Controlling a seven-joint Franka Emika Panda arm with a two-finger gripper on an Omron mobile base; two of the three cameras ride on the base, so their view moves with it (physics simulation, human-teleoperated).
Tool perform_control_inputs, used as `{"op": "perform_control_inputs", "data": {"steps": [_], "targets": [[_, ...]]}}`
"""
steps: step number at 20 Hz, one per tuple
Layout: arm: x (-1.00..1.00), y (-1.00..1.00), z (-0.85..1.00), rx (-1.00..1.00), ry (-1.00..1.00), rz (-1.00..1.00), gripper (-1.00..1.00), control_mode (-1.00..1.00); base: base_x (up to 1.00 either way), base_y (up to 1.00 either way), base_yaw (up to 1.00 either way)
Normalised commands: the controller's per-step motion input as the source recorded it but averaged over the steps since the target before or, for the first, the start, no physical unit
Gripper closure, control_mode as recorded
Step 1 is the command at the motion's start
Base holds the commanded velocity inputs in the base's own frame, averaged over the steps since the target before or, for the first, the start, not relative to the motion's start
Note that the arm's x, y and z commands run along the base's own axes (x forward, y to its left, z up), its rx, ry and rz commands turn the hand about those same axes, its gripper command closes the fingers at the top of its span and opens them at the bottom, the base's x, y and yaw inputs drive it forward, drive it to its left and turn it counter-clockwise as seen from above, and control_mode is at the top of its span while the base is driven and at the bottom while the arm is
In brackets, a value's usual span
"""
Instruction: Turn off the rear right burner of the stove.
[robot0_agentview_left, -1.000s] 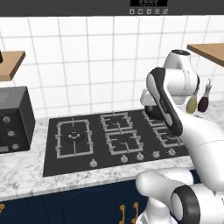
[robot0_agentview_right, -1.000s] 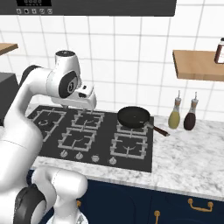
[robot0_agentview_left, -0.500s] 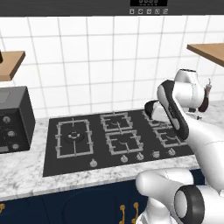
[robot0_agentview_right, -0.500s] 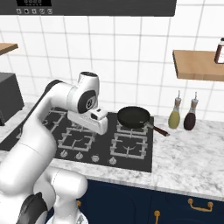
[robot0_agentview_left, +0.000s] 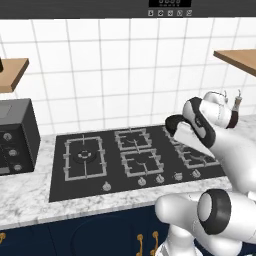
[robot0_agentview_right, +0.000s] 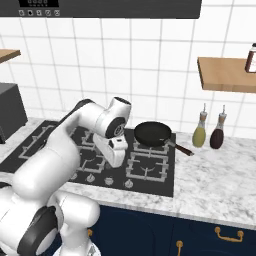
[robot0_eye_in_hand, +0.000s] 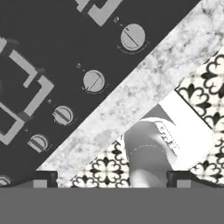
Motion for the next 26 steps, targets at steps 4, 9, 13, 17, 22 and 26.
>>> {"op": "perform_control_inputs", "data": {"steps": [4, 9, 13, 17, 22, 26], "targets": [[0.27, 0.00, -0.73, -0.02, 0.21, -0.40, -1.00, -1.00, 0.00, 0.00, 0.00], [0.18, 0.00, -0.69, -0.20, 0.13, -0.32, -1.00, -1.00, 0.00, 0.00, 0.00], [0.15, 0.00, -0.52, -0.23, 0.01, -0.19, -1.00, -1.00, 0.00, 0.00, 0.00], [0.05, 0.00, -0.35, -0.09, 0.00, -0.06, -1.00, -1.00, 0.00, 0.00, 0.00], [0.02, 0.02, -0.35, -0.02, -0.06, -0.05, -1.00, -1.00, 0.00, 0.00, 0.00], [0.15, 0.02, -0.24, -0.01, -0.12, -0.06, -1.00, -1.00, 0.00, 0.00, 0.00]]}}
